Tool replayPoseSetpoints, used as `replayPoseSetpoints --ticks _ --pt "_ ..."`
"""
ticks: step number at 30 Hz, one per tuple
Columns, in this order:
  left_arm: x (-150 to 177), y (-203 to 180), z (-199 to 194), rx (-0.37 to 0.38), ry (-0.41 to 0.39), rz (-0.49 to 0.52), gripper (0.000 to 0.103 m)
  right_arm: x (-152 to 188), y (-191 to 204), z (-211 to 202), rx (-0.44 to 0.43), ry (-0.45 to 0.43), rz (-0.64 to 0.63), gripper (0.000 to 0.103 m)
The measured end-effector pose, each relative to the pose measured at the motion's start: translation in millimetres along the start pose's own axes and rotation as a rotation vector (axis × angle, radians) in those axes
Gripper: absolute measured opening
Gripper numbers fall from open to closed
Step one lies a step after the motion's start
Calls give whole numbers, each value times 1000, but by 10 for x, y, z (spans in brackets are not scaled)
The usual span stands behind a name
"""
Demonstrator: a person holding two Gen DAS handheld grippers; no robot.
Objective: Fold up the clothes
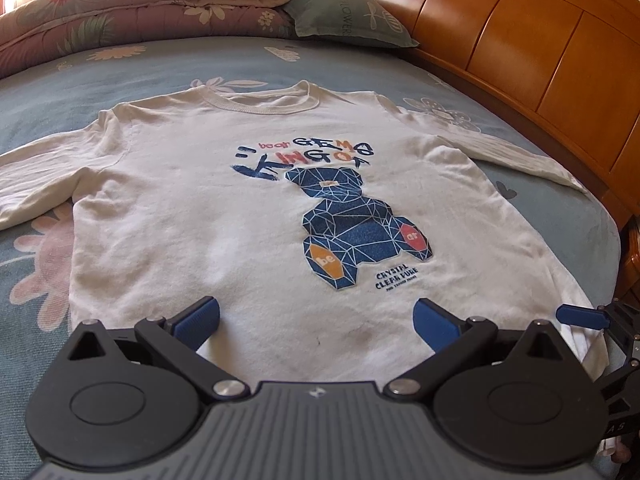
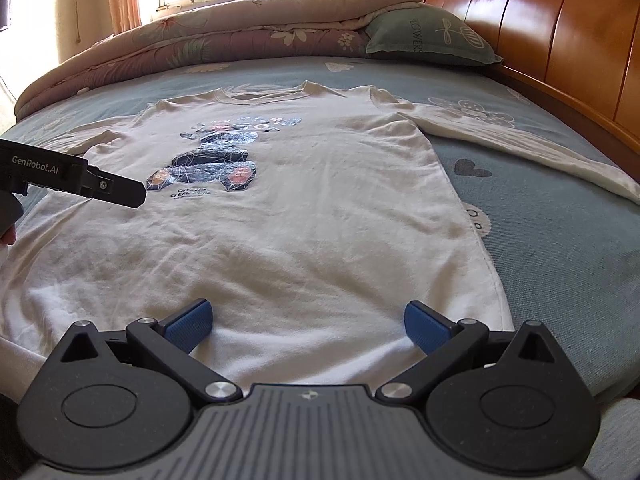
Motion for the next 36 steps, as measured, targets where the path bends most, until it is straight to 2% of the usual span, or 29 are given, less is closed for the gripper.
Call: replayPoseSetpoints --ticks 13,17,21,24,30,32,36 --pt "-2 -7 2 -6 -8 8 102 -49 -4 8 -5 23 13 103" --pt "-10 -15 1 -13 -12 10 102 -85 -39 -23 -47 21 54 103" --pt "-29 -9 -19 -6 -40 -6 102 -263 -121 -167 -94 -58 113 103" --pt "-35 -6 -31 4 -66 -25 102 -529 -245 -251 -67 -147 112 103" --pt "-11 -53 8 -4 -79 3 102 -1202 -734 18 44 -233 90 103" --pt "1 -66 26 -20 -81 20 102 -1436 -939 212 94 -228 84 103" --pt "7 -82 60 -47 -82 42 102 -1830 -1464 703 205 -159 103 103"
Point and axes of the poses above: each gripper's, at about its wrist camera, not at the fingertips, and z roughly the way its jaws point, y to its left, x to its underside, the point moved 4 cm from there along z, roughly the way its jaws point, and after that the axes turned 6 degrees about z, right-handed, at the moved point
